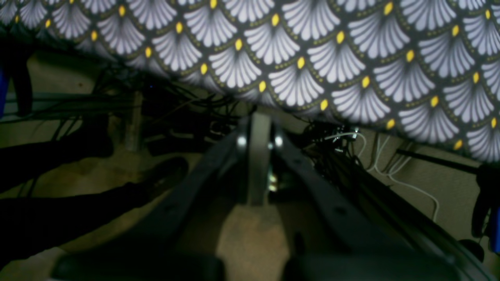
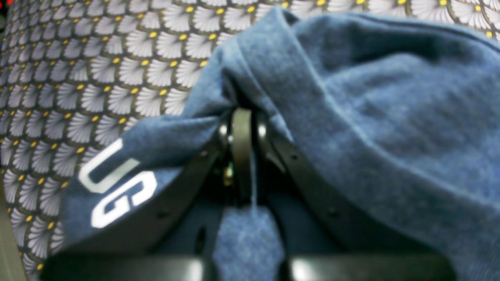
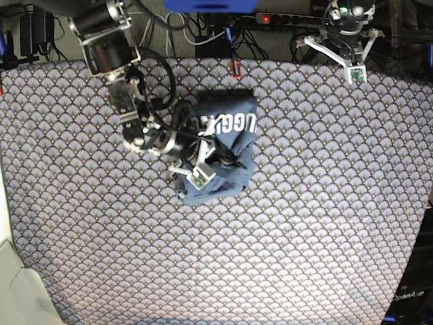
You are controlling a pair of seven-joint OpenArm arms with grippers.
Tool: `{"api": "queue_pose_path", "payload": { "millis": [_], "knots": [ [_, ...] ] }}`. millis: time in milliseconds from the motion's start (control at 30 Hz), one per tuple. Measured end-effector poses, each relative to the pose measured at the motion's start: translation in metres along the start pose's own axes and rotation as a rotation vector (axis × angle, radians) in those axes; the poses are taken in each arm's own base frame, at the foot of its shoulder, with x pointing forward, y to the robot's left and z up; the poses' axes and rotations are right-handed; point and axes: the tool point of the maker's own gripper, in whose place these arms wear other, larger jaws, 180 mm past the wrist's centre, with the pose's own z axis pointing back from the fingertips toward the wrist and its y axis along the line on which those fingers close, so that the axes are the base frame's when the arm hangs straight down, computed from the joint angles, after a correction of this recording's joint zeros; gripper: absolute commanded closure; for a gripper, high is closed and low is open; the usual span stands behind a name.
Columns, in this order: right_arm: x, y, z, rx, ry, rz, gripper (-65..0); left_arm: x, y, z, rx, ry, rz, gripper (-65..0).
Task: Fold the T-shirt properly
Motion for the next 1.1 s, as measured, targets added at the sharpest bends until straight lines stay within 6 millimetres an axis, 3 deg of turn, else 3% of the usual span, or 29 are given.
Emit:
{"api": "queue_pose_path", "payload": {
  "millis": [200, 333, 467, 567, 933, 1100],
  "knots": [
    [0.011, -0.001, 0.010, -0.022, -0.007, 0.068, 0.0, -0.003, 0.002, 0.001, 0.008, 0.002, -0.011, -0.4],
    [0.021, 0.001, 0.034, -0.060, -0.037, 0.117, 0.0, -0.001, 0.011, 0.006, 0.052, -0.049, -0.078, -0.4],
    [0.022, -0.003, 0.061, -0.129, -0.037, 0.117, 0.0, -0.014, 0.002, 0.011, 0.035, -0.027, -0.112, -0.4],
    [0.021, -0.011, 0.093, -0.216, -0.066, 0.094, 0.0, -0.017, -0.009, 0.015, 0.010, -0.039, -0.159, -0.4],
    [-0.047, 0.003, 0.189, -0.404, 0.092, 0.065, 0.0, -0.044, -0.057, 0.034, -0.115, -0.040, -0.298, -0.4],
    [-0.081, 0.010, 0.222, -0.458, 0.159, -0.004, 0.0, -0.059, -0.071, 0.042, -0.166, -0.012, -0.324, -0.4]
  ]
}}
